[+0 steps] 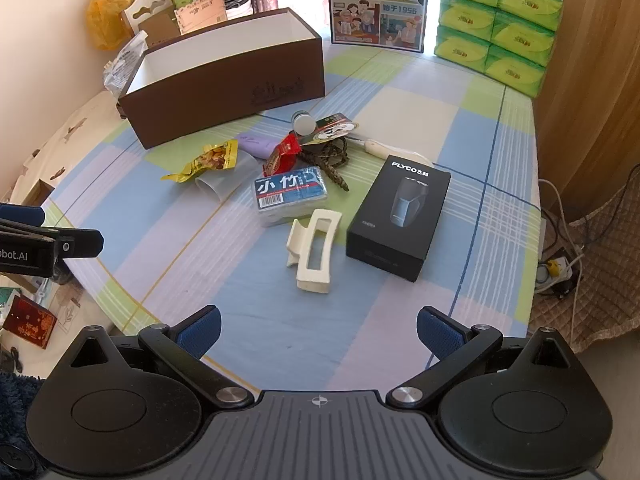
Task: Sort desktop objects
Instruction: 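Move both tools toward the items beside the brown box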
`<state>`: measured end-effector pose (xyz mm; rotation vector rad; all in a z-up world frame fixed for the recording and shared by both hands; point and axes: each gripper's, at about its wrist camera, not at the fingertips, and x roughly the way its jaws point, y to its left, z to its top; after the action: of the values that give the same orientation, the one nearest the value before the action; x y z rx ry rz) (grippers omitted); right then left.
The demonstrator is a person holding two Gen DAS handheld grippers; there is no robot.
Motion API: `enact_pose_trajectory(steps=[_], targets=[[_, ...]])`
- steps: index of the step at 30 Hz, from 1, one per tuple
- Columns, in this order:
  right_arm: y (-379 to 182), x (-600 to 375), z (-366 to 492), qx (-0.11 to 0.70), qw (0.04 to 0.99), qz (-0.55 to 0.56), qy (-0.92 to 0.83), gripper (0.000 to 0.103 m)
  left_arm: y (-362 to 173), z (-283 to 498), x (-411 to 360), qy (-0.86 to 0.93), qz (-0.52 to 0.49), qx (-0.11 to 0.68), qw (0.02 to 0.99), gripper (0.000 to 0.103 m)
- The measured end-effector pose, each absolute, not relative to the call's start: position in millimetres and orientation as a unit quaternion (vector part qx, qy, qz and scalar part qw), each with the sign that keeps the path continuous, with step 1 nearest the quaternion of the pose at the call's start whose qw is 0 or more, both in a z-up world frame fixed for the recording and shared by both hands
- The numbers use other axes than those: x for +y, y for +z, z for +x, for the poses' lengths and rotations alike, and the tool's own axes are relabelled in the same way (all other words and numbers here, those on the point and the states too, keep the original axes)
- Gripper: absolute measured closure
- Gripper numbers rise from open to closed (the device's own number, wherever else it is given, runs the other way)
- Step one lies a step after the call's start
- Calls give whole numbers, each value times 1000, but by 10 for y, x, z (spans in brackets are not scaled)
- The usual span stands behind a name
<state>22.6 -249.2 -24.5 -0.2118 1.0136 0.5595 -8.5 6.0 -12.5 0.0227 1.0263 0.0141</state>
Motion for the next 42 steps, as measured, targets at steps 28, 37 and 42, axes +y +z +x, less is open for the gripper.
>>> enact_pose_trajectory(steps=[28,37,42], targets=[[-255,-2415,415,472,826,-111,286,2,-143,94,30,9,7,494,869,1],[-310,-2360,516,466,830,-101,290,2,-197,232,103,18,24,490,871,1],[-335,-2338,577,459,834,-92,292,2,-232,322,179,15,34,484,874,1]])
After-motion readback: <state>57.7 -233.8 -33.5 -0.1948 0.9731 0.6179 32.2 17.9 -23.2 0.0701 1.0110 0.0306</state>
